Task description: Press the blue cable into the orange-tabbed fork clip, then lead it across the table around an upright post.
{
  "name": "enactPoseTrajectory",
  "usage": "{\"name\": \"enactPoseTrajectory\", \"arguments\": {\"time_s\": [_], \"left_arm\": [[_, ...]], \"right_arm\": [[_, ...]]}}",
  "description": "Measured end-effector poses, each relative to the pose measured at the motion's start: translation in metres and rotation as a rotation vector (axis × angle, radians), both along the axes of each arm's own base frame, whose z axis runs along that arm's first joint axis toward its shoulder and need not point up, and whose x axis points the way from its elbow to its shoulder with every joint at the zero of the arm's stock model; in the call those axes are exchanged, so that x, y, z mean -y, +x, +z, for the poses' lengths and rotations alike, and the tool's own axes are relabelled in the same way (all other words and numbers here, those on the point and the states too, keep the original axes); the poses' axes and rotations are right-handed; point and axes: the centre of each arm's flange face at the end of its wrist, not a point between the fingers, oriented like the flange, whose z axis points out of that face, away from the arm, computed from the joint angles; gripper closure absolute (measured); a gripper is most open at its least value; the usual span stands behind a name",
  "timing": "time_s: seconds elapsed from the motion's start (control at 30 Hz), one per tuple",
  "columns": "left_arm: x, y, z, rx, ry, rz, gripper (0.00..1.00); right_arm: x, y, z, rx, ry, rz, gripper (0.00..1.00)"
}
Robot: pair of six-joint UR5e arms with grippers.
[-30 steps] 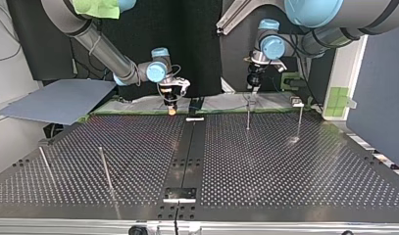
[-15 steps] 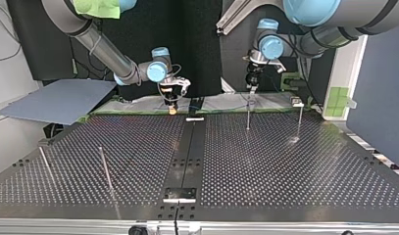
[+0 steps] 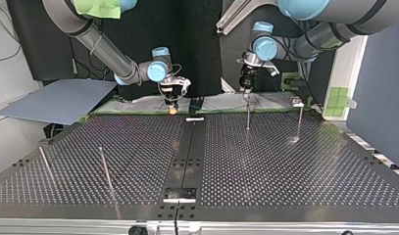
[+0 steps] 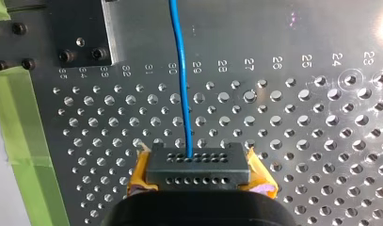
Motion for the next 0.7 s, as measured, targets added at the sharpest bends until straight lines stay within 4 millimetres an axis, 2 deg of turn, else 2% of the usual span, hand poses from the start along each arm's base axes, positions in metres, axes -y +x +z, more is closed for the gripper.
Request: {"name": "enactPoseTrajectory", "arguments": {"time_s": [0.37, 0.7], "left_arm": [[0.021, 0.015, 0.011, 0.039, -0.052, -0.002, 0.00], [0.031, 0.026, 0.018, 0.059, -0.069, -0.009, 0.00]], "right_arm": [[0.000, 0.000, -0.001, 0.001, -0.001, 0.000, 1.00], [0.000, 0.000, -0.003, 0.000, 0.000, 0.000, 1.00]]}}
